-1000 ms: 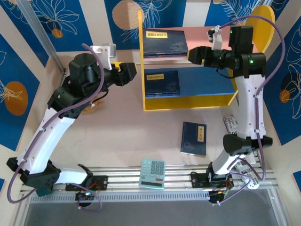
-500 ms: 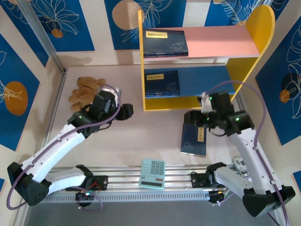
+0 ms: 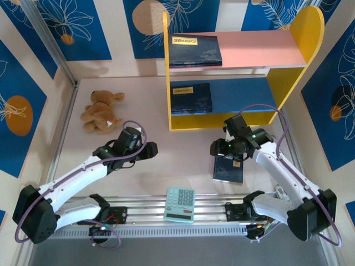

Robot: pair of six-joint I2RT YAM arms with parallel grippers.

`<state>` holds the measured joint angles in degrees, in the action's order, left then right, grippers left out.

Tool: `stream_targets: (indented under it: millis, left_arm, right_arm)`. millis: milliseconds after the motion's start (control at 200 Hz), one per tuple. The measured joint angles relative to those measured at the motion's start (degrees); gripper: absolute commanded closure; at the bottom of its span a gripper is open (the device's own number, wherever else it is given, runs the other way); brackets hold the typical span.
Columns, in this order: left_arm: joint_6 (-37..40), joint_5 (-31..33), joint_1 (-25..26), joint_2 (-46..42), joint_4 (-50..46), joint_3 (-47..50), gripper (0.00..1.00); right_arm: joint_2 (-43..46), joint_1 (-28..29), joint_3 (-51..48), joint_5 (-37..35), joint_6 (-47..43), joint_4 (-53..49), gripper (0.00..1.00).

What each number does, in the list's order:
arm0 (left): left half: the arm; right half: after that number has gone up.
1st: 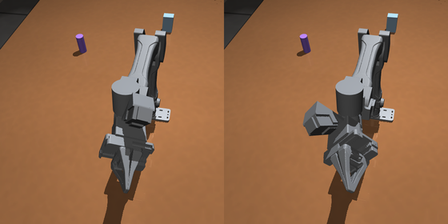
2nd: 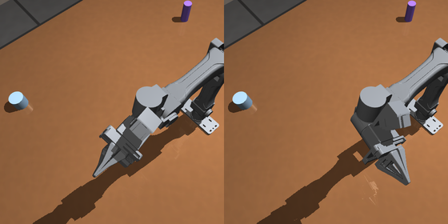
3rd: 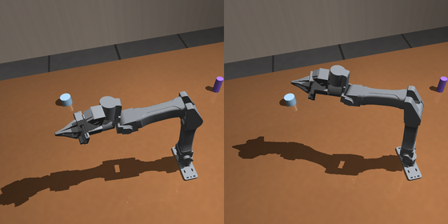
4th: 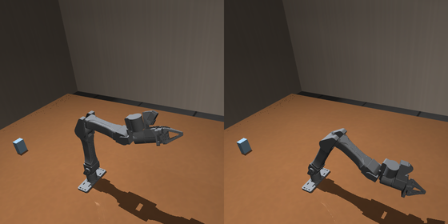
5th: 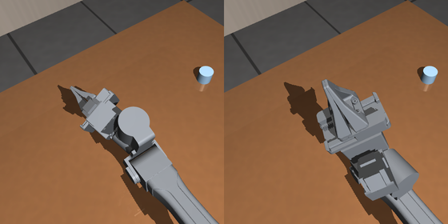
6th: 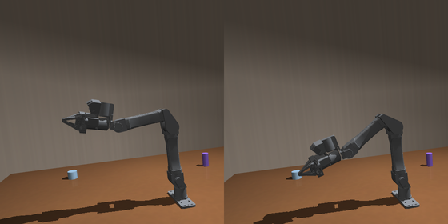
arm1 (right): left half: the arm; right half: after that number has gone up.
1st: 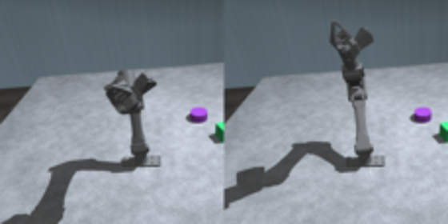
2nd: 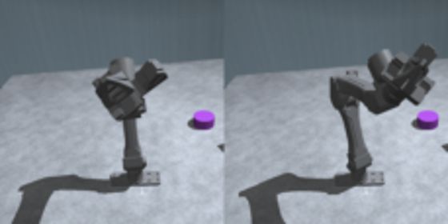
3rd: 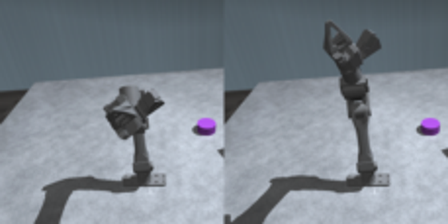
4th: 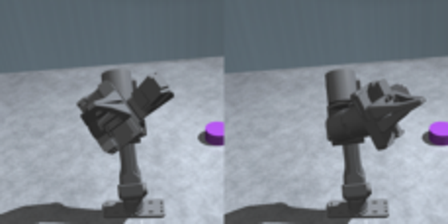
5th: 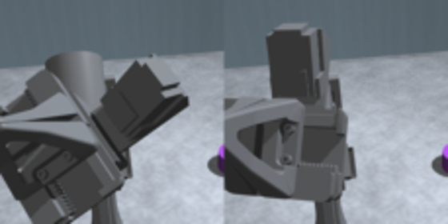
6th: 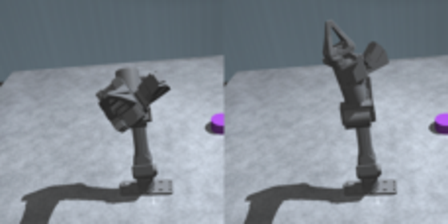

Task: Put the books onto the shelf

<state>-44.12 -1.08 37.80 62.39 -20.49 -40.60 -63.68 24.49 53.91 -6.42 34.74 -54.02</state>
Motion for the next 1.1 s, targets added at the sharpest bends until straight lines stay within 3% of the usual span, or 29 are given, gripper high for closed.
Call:
stream_targets:
  millis: [700, 1096]
  left_arm:
    - [-0.59, -2.36, 2.38, 4.94, 3.82, -0.07, 0.37]
    - [-0.59, -2.97, 3.28, 4.98, 3.8, -0.42, 0.37]
  right_arm:
    - [-18.1, -3.76, -3.37, -0.9, -1.25, 7.23, 0.41]
    - [-24.74, 0.46, -4.85, 1.29, -0.87, 11.67, 0.44]
